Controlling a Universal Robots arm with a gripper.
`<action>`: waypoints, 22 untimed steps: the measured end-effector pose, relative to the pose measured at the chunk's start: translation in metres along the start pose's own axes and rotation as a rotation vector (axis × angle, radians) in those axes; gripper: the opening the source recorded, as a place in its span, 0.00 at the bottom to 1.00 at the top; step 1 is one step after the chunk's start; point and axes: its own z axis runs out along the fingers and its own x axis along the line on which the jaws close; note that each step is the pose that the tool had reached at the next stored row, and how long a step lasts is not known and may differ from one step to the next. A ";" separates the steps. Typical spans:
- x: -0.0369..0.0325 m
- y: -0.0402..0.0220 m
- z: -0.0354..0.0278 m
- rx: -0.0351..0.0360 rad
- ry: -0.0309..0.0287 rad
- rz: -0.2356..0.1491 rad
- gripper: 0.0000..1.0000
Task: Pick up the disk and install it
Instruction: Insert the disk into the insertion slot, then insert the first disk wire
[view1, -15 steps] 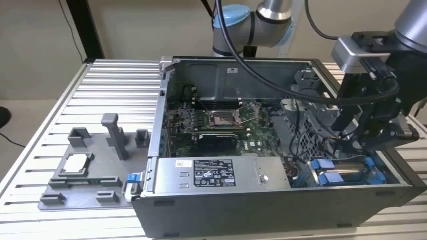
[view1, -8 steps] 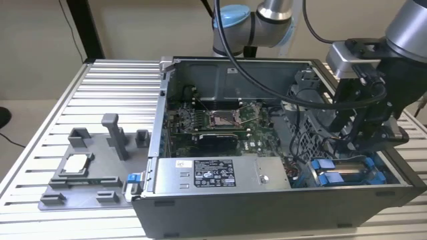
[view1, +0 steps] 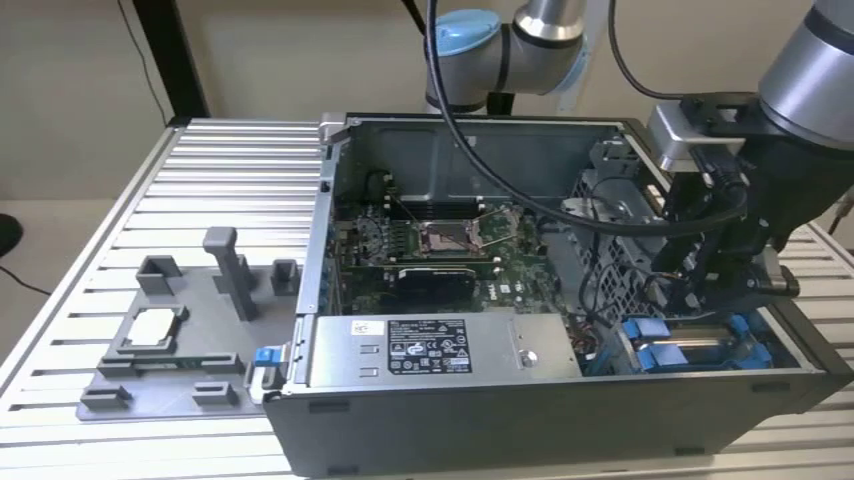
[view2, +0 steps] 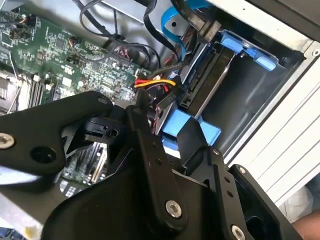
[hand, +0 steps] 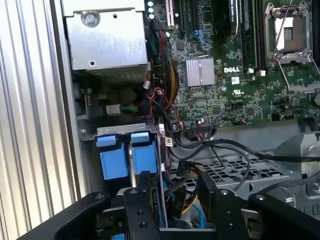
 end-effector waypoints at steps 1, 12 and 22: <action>0.0001 0.0000 0.0009 0.0000 -0.0036 0.006 1.00; -0.0021 -0.0083 0.0022 -0.0071 -0.0631 0.019 1.00; -0.0009 -0.0103 0.0020 -0.0078 -0.0631 0.019 0.00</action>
